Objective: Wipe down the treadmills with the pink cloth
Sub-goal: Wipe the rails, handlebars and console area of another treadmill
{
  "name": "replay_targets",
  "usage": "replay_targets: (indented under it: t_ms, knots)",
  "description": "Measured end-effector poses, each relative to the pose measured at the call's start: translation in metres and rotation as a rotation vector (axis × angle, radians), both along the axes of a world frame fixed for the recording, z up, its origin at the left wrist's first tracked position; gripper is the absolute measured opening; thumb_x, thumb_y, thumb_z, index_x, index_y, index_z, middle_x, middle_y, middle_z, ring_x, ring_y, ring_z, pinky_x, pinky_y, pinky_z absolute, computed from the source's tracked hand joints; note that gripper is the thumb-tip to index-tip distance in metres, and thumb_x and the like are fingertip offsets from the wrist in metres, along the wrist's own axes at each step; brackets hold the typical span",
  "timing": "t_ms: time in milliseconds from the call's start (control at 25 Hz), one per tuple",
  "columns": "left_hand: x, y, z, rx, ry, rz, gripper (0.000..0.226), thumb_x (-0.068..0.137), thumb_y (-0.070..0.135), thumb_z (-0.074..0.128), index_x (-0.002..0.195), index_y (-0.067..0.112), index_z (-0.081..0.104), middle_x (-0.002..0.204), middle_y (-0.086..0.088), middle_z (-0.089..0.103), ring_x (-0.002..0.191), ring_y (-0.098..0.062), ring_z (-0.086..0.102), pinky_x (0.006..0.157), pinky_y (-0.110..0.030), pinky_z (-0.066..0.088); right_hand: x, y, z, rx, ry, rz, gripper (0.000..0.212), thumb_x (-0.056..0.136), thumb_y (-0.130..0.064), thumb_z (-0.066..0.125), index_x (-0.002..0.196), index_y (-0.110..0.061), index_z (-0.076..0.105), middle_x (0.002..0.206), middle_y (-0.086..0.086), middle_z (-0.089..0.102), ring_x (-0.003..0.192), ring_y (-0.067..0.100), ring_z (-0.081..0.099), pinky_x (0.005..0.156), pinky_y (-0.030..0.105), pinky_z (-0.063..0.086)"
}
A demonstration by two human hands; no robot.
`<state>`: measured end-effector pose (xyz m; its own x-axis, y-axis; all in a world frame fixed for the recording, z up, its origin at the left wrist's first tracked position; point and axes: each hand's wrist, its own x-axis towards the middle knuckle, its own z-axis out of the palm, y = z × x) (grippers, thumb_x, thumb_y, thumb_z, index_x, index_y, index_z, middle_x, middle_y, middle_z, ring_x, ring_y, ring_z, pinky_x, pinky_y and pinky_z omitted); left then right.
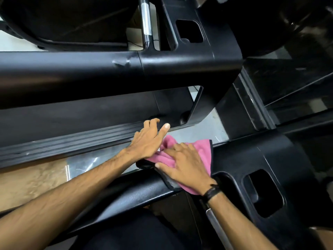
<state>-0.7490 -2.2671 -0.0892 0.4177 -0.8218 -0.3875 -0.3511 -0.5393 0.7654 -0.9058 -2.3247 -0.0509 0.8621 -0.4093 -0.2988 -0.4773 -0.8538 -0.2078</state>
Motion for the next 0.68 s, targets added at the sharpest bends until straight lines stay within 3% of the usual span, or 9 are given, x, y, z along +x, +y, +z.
replay_targets:
  t_ms: [80, 160, 240, 360, 480, 560, 680]
  knots:
    - [0.003, 0.004, -0.002, 0.028, -0.004, 0.000, 0.066, 0.099, 0.064, 0.018, 0.148, 0.021, 0.028, 0.150, -0.004, 0.032, 0.121, -0.027, 0.053, 0.111, -0.051, 0.030, -0.028, -0.033, 0.010, 0.007, -0.015, -0.059, 0.066, 0.088, -0.075, 0.037, 0.127, -0.031, 0.066, 0.119, -0.006, 0.066, 0.106, 0.016, 0.057, 0.098, 0.042, 0.040]
    - [0.000, 0.004, -0.004, 0.050, -0.013, -0.010, 0.067, 0.099, 0.065, 0.017, 0.148, 0.020, 0.028, 0.148, -0.004, 0.035, 0.120, -0.026, 0.053, 0.110, -0.052, 0.031, -0.046, -0.087, 0.010, -0.141, 0.080, -0.249, 0.064, 0.083, -0.075, 0.043, 0.111, -0.026, 0.073, 0.109, 0.001, 0.073, 0.101, 0.024, 0.064, 0.091, 0.040, 0.044]
    - [-0.006, 0.001, -0.005, 0.077, -0.072, -0.024, 0.066, 0.098, 0.066, 0.015, 0.142, 0.020, 0.035, 0.142, -0.004, 0.042, 0.119, -0.027, 0.054, 0.107, -0.052, 0.033, -0.039, -0.127, 0.006, -0.264, 0.265, -0.481, 0.054, 0.082, -0.069, 0.052, 0.099, -0.021, 0.072, 0.106, 0.005, 0.074, 0.102, 0.029, 0.064, 0.089, 0.038, 0.039]
    - [-0.015, -0.003, -0.009, 0.121, -0.184, -0.036, 0.059, 0.098, 0.064, 0.014, 0.119, 0.021, 0.049, 0.123, -0.004, 0.057, 0.114, -0.029, 0.056, 0.099, -0.050, 0.037, 0.008, -0.117, -0.020, -0.186, 0.472, -0.402, 0.051, 0.082, -0.064, 0.060, 0.102, -0.019, 0.070, 0.114, 0.008, 0.071, 0.109, 0.028, 0.063, 0.091, 0.036, 0.038]
    - [-0.011, 0.000, -0.014, 0.152, -0.175, -0.032, 0.053, 0.100, 0.061, 0.016, 0.112, 0.023, 0.050, 0.120, -0.005, 0.060, 0.116, -0.030, 0.056, 0.099, -0.049, 0.036, 0.021, -0.035, -0.017, 0.005, 0.213, -0.171, 0.046, 0.085, -0.067, 0.051, 0.089, -0.025, 0.071, 0.100, -0.001, 0.068, 0.096, 0.023, 0.062, 0.090, 0.038, 0.040]
    - [-0.002, 0.006, -0.017, 0.155, -0.169, -0.002, 0.051, 0.101, 0.059, 0.016, 0.112, 0.023, 0.050, 0.119, -0.004, 0.061, 0.115, -0.030, 0.055, 0.100, -0.049, 0.036, -0.015, -0.020, 0.002, 0.031, 0.005, -0.150, 0.051, 0.087, -0.069, 0.042, 0.104, -0.032, 0.073, 0.106, -0.010, 0.065, 0.097, 0.016, 0.057, 0.095, 0.040, 0.037]
    - [0.008, 0.014, -0.021, 0.149, -0.170, 0.056, 0.046, 0.101, 0.058, 0.015, 0.096, 0.025, 0.046, 0.104, 0.000, 0.059, 0.102, -0.029, 0.056, 0.096, -0.050, 0.039, -0.055, -0.091, 0.019, -0.110, 0.061, -0.271, 0.060, 0.083, -0.074, 0.045, 0.110, -0.029, 0.074, 0.110, -0.006, 0.071, 0.098, 0.022, 0.063, 0.089, 0.037, 0.038]
